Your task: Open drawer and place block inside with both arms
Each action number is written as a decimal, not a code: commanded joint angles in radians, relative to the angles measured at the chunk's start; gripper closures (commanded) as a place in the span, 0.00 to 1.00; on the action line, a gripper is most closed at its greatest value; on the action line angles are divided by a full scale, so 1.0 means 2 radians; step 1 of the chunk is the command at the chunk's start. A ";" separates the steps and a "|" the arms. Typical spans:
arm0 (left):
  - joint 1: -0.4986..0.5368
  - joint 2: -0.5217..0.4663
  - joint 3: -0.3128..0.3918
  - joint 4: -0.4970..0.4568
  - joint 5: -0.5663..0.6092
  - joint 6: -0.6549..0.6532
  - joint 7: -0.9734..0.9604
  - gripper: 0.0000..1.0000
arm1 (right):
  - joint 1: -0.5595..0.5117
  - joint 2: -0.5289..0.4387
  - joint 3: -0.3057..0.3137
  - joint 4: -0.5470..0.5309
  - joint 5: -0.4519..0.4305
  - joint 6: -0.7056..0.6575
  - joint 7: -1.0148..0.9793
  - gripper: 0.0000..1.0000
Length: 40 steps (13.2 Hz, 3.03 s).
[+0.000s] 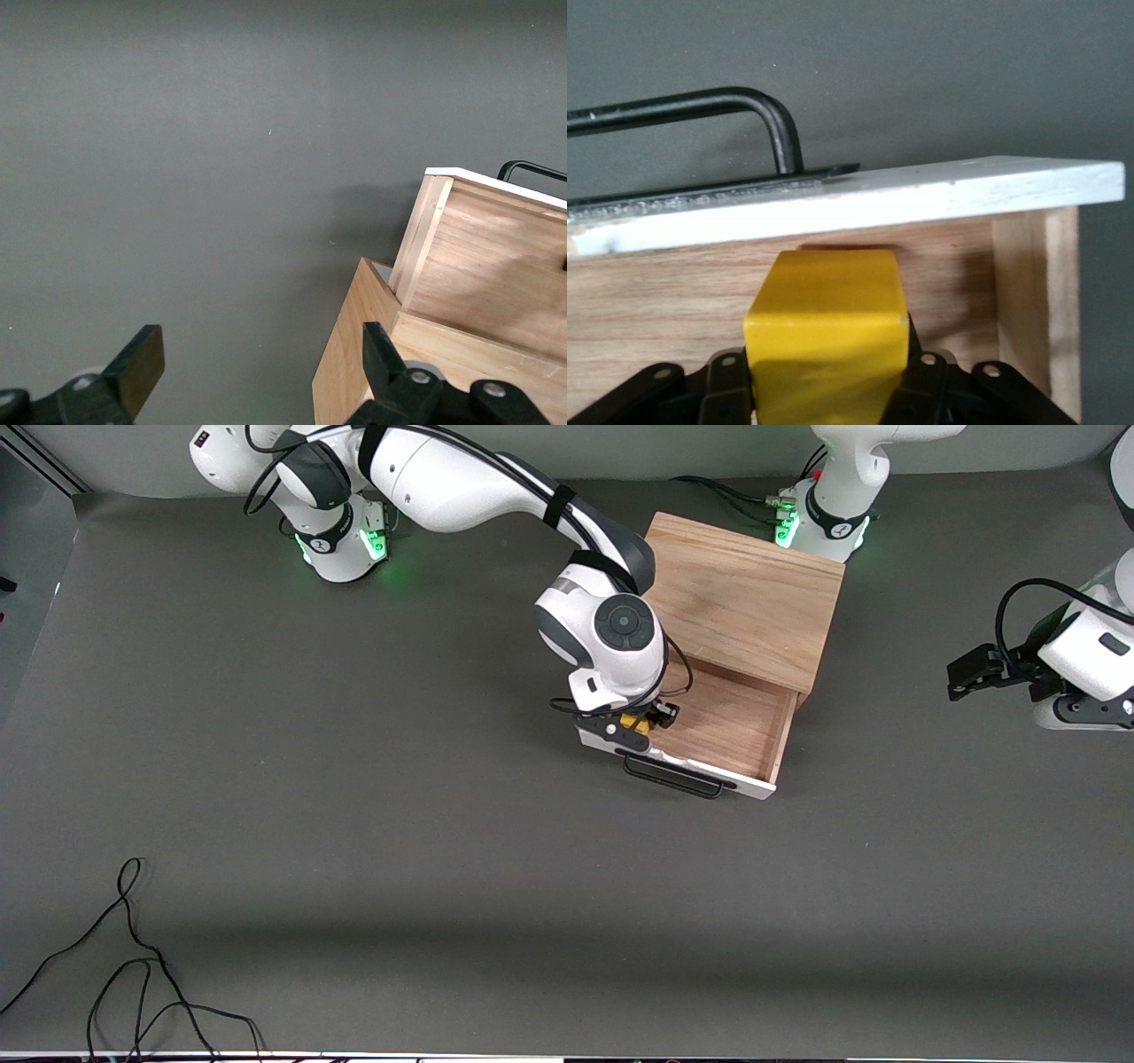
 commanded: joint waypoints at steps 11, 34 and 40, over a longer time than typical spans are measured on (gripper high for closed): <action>-0.004 -0.004 0.003 0.002 0.006 -0.001 0.009 0.00 | 0.012 0.016 0.017 0.016 0.000 0.011 0.024 1.00; -0.005 -0.004 0.003 0.008 0.004 -0.004 0.009 0.00 | -0.083 -0.094 0.009 0.023 -0.003 -0.118 -0.065 0.04; -0.005 -0.004 0.003 0.009 0.003 -0.002 0.009 0.00 | -0.180 -0.182 -0.009 0.015 -0.013 -0.254 -0.263 0.00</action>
